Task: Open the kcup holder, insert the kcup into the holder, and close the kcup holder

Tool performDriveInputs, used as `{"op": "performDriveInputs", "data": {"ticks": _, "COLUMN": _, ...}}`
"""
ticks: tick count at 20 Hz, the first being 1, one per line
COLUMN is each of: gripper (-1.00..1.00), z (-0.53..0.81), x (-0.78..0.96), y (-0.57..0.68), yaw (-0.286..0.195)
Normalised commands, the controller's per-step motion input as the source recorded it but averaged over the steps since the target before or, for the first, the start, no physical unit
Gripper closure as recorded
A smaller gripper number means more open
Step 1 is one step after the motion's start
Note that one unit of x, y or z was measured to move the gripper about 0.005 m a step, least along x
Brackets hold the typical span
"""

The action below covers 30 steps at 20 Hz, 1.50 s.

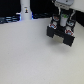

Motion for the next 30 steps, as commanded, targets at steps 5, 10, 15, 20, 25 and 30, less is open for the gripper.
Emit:
{"op": "performDriveInputs", "data": {"ticks": 5, "gripper": 1.0, "z": -0.21, "x": -0.17, "y": -0.02, "yaw": 0.0}}
{"op": "performDriveInputs", "data": {"ticks": 10, "gripper": 1.0, "z": -0.26, "x": -0.21, "y": -0.11, "yaw": 0.0}}
{"op": "performDriveInputs", "data": {"ticks": 15, "gripper": 1.0, "z": -0.17, "x": -0.05, "y": -0.08, "yaw": -0.001}}
{"op": "performDriveInputs", "data": {"ticks": 20, "gripper": 1.0, "z": -0.11, "x": 0.04, "y": 0.01, "yaw": -0.002}}
{"op": "performDriveInputs", "data": {"ticks": 25, "gripper": 1.0, "z": -0.17, "x": 0.03, "y": 0.05, "yaw": 0.003}}
{"op": "performDriveInputs", "data": {"ticks": 30, "gripper": 1.0, "z": -0.1, "x": 0.05, "y": 0.09, "yaw": 0.007}}
